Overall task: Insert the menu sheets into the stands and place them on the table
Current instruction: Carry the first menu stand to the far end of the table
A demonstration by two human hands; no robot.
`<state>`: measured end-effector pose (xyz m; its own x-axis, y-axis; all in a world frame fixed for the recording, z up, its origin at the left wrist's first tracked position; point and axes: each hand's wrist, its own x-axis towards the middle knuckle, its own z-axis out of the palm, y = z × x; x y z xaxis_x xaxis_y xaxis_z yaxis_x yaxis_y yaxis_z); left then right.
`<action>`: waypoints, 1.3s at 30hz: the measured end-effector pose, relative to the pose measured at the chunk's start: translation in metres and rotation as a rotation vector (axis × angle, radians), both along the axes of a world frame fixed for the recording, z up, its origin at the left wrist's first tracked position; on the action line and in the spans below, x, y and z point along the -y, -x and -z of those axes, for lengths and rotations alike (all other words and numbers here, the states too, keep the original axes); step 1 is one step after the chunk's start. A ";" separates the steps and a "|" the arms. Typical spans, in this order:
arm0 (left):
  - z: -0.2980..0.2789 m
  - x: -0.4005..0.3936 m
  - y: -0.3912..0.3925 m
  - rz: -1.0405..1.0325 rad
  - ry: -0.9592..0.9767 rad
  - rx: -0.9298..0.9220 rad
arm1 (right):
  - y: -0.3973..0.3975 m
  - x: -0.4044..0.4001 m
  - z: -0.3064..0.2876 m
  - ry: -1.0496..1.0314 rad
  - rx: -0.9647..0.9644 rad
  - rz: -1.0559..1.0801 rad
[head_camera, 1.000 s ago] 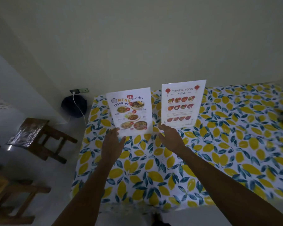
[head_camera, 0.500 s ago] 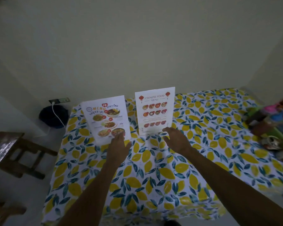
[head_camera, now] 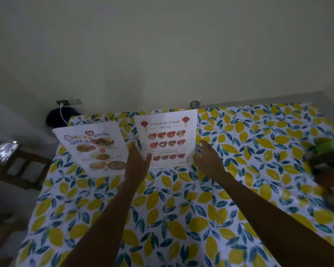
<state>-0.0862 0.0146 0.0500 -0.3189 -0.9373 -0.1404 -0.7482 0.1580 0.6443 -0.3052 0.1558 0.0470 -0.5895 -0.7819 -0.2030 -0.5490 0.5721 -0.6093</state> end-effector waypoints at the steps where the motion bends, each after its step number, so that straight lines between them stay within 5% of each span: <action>1: 0.002 0.004 0.001 -0.012 0.004 0.008 | 0.003 0.005 0.003 0.021 0.033 0.003; 20: -0.029 -0.009 0.027 0.131 0.084 -0.074 | 0.037 -0.025 -0.018 0.130 -0.114 -0.062; 39: -0.098 -0.088 0.291 0.501 0.203 -0.309 | 0.260 -0.158 -0.114 0.150 -0.326 0.209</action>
